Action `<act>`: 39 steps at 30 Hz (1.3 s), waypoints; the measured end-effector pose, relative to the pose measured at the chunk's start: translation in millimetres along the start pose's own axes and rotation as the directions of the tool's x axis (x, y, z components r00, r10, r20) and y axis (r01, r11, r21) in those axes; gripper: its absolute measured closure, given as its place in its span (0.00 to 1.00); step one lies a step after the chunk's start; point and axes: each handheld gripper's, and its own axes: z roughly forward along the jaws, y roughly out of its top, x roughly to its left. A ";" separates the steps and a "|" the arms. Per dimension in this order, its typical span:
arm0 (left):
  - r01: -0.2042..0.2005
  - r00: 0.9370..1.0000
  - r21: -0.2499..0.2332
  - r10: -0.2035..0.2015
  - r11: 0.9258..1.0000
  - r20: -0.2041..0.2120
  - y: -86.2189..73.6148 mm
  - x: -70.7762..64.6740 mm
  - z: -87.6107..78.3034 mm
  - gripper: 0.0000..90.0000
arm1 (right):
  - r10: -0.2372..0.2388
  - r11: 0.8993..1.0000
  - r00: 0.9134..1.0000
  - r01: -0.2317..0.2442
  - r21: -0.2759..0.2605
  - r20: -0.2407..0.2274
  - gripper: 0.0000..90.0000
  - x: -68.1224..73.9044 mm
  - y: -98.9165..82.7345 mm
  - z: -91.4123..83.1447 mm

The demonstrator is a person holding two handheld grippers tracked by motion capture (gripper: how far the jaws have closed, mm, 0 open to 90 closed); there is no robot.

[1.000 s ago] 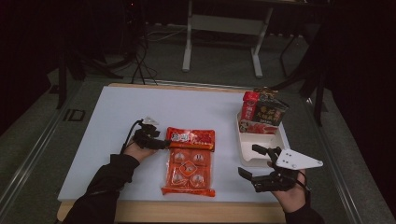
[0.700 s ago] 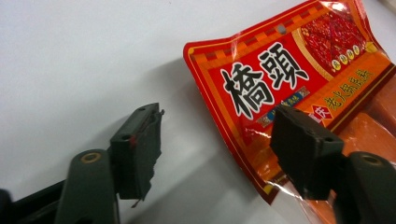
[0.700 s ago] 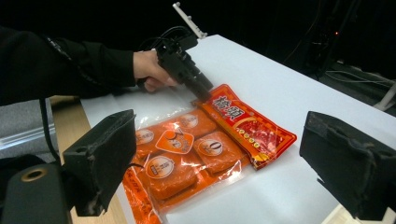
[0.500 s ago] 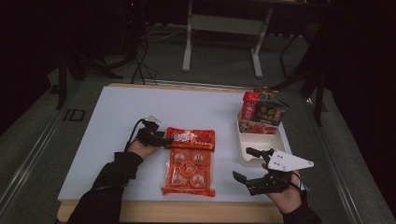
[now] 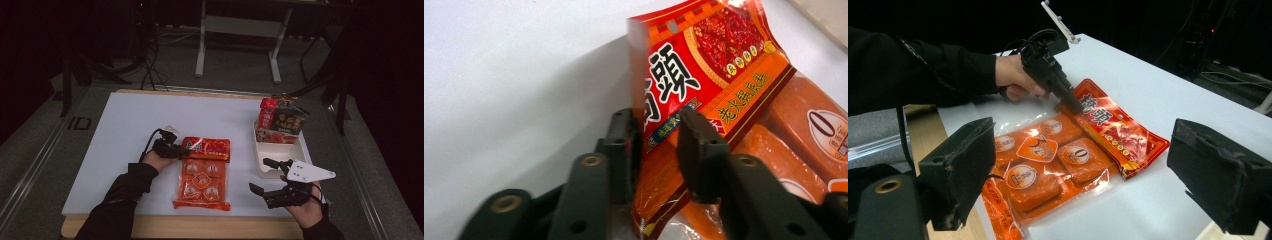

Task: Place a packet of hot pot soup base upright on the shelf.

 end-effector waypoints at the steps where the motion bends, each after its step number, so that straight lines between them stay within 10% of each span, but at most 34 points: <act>1: -0.009 1.000 0.005 0.009 1.000 -0.020 0.4 -1.4 -0.6 0.85 | 0.000 1.000 1.000 0.000 0.000 -0.001 0.13 -0.1 0.0 0.2; 3: -0.011 0.999 0.005 0.011 1.000 -0.039 0.6 -2.2 -2.5 0.97 | 0.002 1.000 1.000 -0.002 0.001 -0.003 0.13 -0.3 -0.1 0.6; 15: -0.072 0.994 -0.072 0.065 0.995 -0.086 4.5 -18.5 -21.5 0.99 | 0.005 1.000 1.000 -0.005 0.007 0.016 0.13 -1.4 0.1 0.6; 39: -0.131 0.991 -0.174 0.123 0.976 -0.056 21.8 -52.4 -70.5 0.99 | 0.011 1.000 0.998 -0.011 0.010 0.068 0.14 -3.8 2.2 -1.6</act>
